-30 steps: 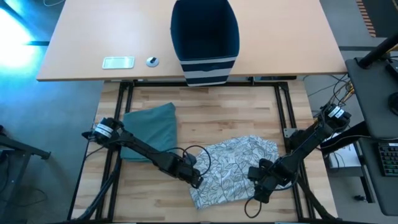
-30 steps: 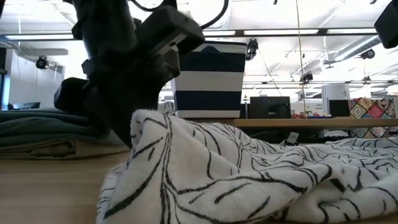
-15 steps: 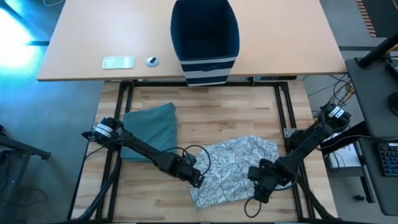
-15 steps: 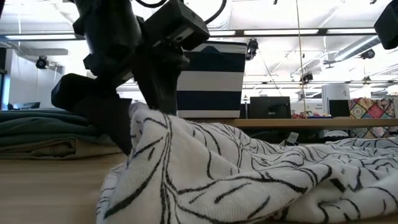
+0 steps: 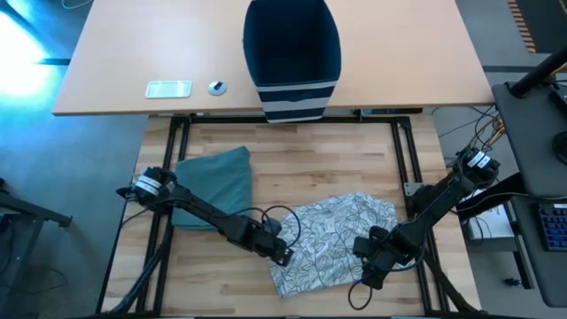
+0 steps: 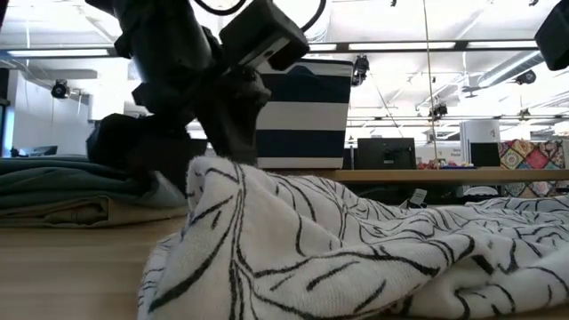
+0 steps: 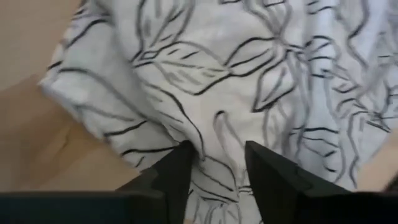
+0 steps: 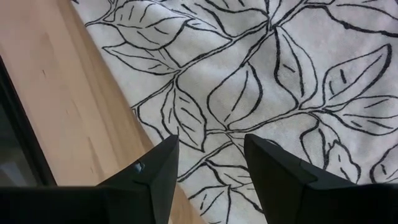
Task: Fold Laundry from Bin
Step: Fold the white shirt
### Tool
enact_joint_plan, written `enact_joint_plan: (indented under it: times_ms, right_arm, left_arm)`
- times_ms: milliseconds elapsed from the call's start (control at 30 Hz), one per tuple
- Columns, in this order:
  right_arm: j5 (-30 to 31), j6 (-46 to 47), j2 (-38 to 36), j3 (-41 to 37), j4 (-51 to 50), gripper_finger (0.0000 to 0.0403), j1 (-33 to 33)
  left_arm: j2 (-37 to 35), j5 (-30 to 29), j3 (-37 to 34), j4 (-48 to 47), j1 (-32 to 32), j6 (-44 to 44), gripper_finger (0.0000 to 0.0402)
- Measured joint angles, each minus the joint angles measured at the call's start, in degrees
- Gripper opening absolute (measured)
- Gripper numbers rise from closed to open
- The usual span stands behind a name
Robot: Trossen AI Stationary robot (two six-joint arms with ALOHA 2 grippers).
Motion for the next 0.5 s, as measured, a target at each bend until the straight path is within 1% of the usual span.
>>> enact_joint_plan:
  times_ms: [100, 233, 267, 300, 367, 500]
  right_arm:
    - [0.01, 0.0, 0.0, 0.0, 0.0, 0.0178, 0.0]
    - [0.02, 0.0, 0.0, 0.0, 0.0, 0.0178, 0.0]
    - [0.0, 0.15, 0.0, 0.0, -0.07, 0.0178, 0.0]
    - [-0.01, 0.4, 0.0, 0.0, -0.07, 0.0178, 0.0]
    - [-0.03, 1.18, 0.0, 0.0, -0.08, 0.0178, 0.0]
    - [0.01, 1.47, 0.0, 0.0, 0.37, 0.0178, 0.0]
  left_arm:
    - [0.0, -0.4, -0.21, 0.51, 0.18, 1.35, 0.0097]
    - [0.55, -0.4, -1.08, -0.54, 1.1, 2.71, 0.0024]
    - [0.52, -0.37, -1.09, -0.65, 1.27, 3.13, 0.0013]
    - [0.18, -0.35, -0.98, -0.97, 1.42, 3.47, 0.0007]
    - [-1.16, -0.22, -0.16, -3.28, 1.53, 4.79, 0.001]
    - [-4.49, -1.53, 2.68, -11.93, 1.6, 8.01, 0.0002]
